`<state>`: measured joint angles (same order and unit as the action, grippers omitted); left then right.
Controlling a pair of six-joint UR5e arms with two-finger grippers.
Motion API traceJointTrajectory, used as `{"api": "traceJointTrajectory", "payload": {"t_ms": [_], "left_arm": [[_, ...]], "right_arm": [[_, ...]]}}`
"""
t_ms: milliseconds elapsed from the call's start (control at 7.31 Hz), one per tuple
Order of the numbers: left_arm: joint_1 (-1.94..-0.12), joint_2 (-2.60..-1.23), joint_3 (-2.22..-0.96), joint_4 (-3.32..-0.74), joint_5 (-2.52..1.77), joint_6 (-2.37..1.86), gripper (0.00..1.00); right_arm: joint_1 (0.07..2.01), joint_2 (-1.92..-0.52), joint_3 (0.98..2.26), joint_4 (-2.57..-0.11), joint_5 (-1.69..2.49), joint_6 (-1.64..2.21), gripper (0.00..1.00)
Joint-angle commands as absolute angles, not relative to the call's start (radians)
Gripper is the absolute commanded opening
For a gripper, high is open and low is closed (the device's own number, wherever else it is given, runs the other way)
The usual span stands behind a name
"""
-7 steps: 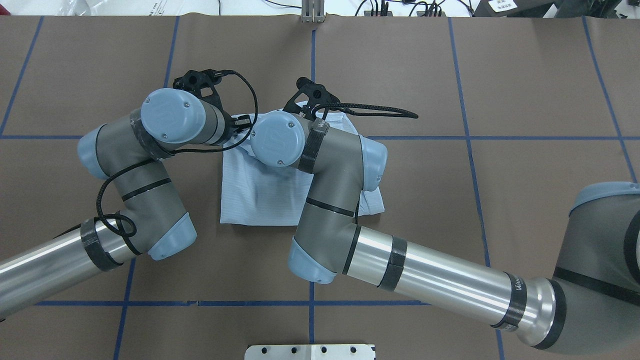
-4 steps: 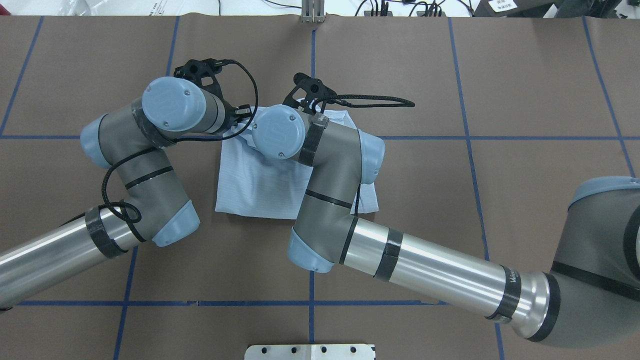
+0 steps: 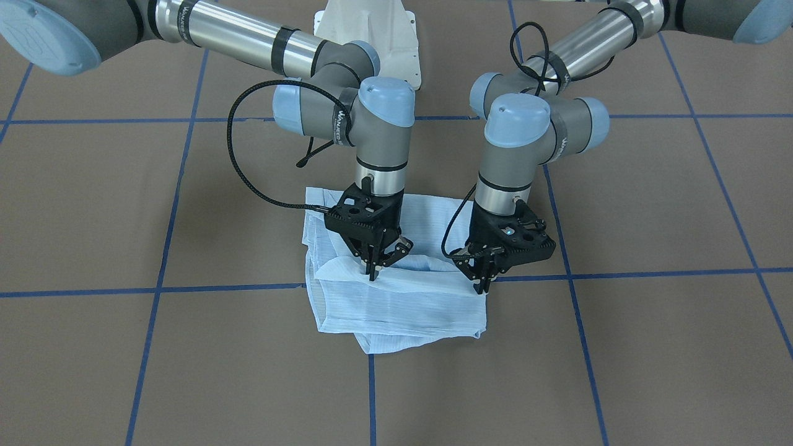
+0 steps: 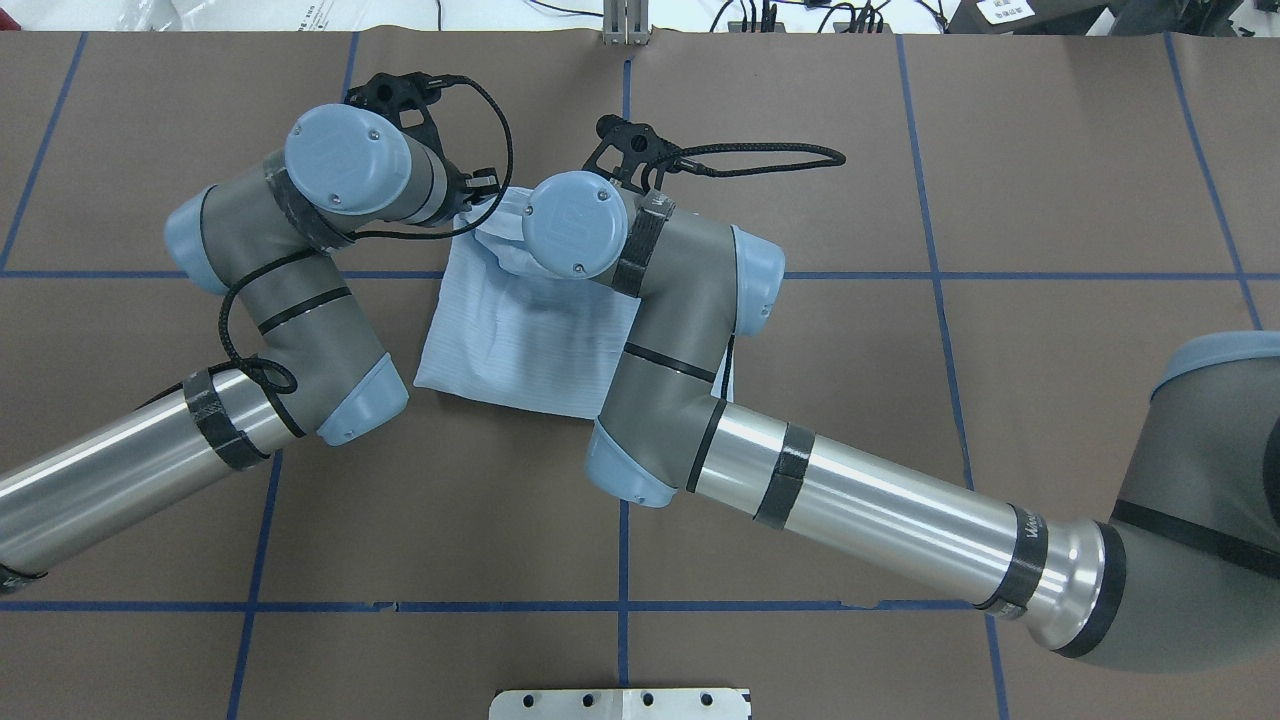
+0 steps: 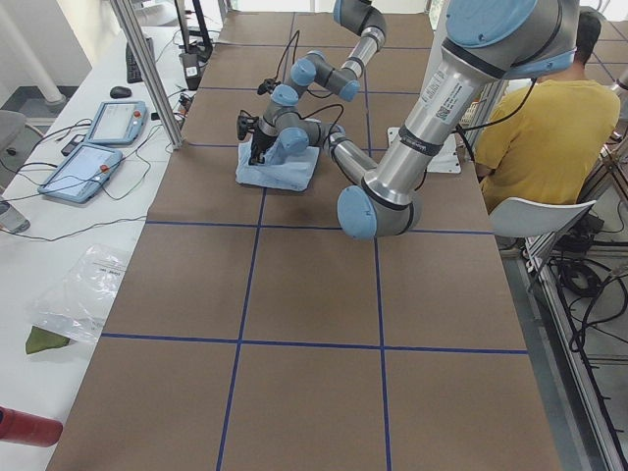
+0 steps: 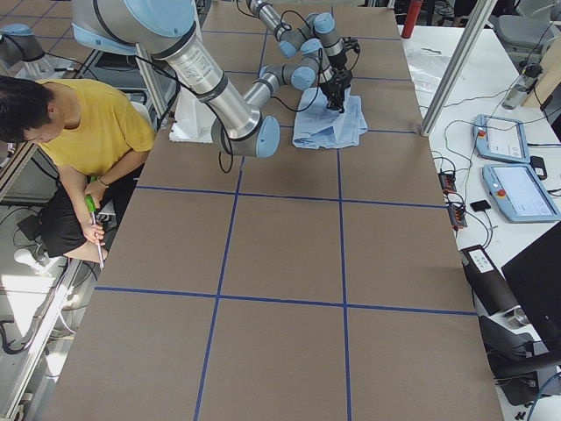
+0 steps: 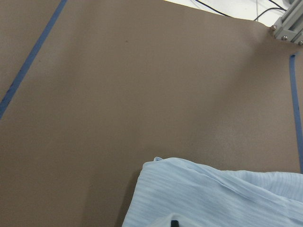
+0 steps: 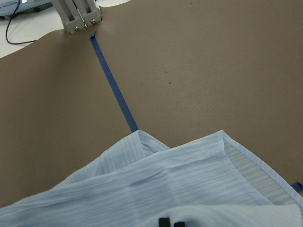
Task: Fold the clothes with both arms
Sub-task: 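Lower the folded edge onto the shirt and open both grippers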
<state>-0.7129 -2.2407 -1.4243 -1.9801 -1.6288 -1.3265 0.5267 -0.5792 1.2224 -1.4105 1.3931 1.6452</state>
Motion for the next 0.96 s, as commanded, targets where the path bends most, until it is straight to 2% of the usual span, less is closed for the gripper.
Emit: {"api": "traceJointTrajectory", "payload": {"t_ms": [0, 274, 547, 821], "left_arm": [[-0.735, -2.244, -1.359, -2.065, -1.638, -1.248, 1.00], [-0.745, -2.226, -1.377, -2.066, -1.641, -1.134, 1.00], [-0.780, -2.116, -1.495, -2.066, -1.748, -0.966, 1.00], [-0.814, -2.083, -1.523, -2.065, -1.788, -0.899, 1.00]], "right_arm": [[0.572, -0.568, 1.207, -1.410, 1.476, 1.536, 1.00], [0.584, -0.545, 1.207, -1.411, 1.523, 1.509, 1.00], [0.513, -0.548, 1.207, -1.413, 1.505, 1.508, 1.00], [0.433, -0.548, 1.183, -1.411, 1.393, 1.473, 1.00]]}}
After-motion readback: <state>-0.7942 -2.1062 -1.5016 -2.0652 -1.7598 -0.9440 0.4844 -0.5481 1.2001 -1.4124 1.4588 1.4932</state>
